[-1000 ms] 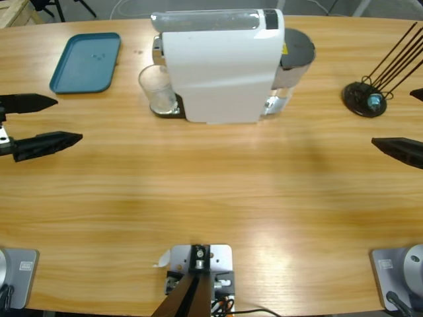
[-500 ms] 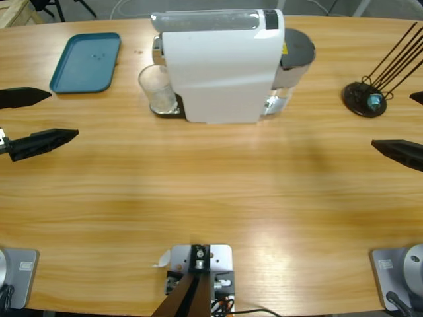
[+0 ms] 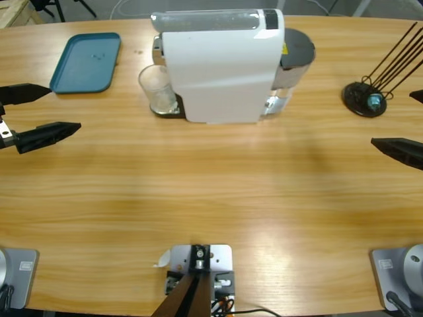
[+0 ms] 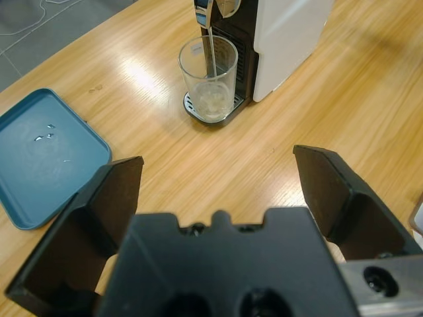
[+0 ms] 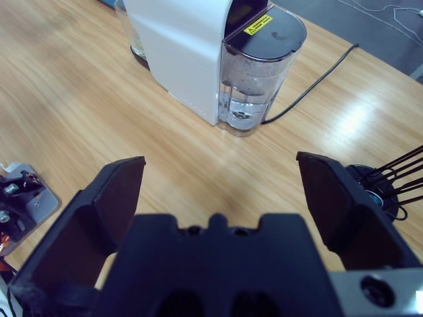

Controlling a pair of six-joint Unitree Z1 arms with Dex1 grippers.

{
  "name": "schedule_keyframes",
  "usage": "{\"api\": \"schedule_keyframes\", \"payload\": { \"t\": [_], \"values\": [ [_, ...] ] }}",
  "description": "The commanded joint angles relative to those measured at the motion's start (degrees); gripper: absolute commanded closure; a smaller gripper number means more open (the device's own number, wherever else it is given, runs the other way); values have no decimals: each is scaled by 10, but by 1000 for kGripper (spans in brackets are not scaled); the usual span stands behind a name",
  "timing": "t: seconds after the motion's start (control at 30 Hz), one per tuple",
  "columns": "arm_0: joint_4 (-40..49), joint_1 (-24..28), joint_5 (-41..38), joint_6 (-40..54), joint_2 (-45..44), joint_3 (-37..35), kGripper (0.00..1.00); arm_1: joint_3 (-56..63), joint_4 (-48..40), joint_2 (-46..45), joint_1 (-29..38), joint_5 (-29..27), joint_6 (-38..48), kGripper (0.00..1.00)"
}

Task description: Pour coffee

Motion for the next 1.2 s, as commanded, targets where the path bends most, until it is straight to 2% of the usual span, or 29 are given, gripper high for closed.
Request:
{"api": "schedule_keyframes", "payload": {
  "t": [0.03, 1.2],
  "values": [
    [-10, 4, 4, -13, 22, 22, 0, 26, -10, -4, 3, -10, 7, 0],
    [-26, 4, 3, -20, 34, 25, 0, 29, -11, 4, 3, -5, 8, 0]
  ]
}}
